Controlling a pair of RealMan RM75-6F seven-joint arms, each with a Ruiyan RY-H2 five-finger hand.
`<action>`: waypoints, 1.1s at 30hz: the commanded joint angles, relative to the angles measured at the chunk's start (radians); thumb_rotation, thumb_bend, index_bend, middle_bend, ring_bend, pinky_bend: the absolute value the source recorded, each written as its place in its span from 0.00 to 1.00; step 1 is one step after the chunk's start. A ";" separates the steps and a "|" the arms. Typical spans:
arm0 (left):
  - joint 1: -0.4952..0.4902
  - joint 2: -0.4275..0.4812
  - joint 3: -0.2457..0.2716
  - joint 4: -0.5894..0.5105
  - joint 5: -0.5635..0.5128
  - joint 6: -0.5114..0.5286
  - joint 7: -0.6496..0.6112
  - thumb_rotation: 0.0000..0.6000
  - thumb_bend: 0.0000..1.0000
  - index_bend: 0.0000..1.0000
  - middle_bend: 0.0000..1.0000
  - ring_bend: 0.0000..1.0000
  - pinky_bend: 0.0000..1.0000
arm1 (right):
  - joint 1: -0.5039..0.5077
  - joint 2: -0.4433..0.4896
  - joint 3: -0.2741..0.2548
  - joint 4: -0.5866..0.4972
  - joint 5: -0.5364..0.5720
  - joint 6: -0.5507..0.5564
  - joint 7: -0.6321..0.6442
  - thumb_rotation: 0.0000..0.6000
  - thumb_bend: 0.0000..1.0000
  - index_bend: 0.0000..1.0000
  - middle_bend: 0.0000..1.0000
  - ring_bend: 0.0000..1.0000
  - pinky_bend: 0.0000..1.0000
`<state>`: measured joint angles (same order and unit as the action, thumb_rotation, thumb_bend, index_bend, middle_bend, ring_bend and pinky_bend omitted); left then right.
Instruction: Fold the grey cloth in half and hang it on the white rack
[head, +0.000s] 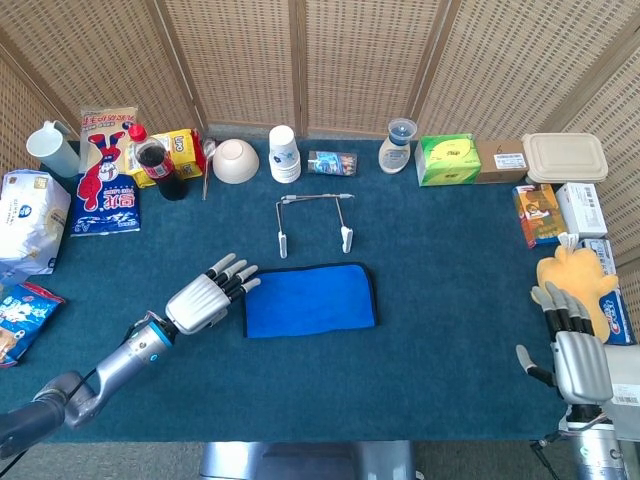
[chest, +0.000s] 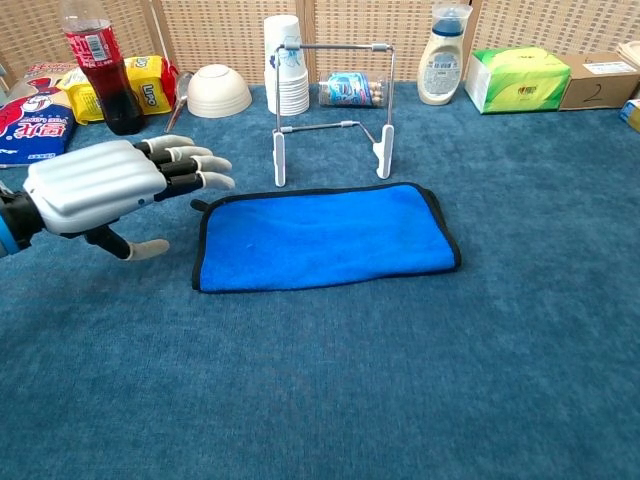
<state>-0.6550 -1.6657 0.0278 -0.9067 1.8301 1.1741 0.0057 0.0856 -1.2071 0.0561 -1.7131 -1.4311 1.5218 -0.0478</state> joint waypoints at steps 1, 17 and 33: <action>-0.015 -0.030 0.005 0.038 -0.013 -0.010 -0.016 1.00 0.00 0.08 0.00 0.00 0.00 | -0.005 0.004 0.001 -0.004 -0.001 0.002 0.004 1.00 0.31 0.07 0.06 0.00 0.00; -0.064 -0.105 0.019 0.122 -0.040 -0.022 -0.055 1.00 0.00 0.09 0.00 0.00 0.00 | -0.034 0.026 0.008 -0.030 -0.001 0.016 0.015 1.00 0.31 0.06 0.06 0.00 0.00; -0.089 -0.137 0.013 0.135 -0.075 -0.016 -0.090 1.00 0.00 0.11 0.00 0.00 0.00 | -0.054 0.030 0.016 -0.033 0.000 0.028 0.025 1.00 0.31 0.05 0.06 0.00 0.00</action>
<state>-0.7425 -1.8007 0.0420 -0.7715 1.7572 1.1561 -0.0820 0.0317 -1.1768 0.0723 -1.7462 -1.4315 1.5499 -0.0231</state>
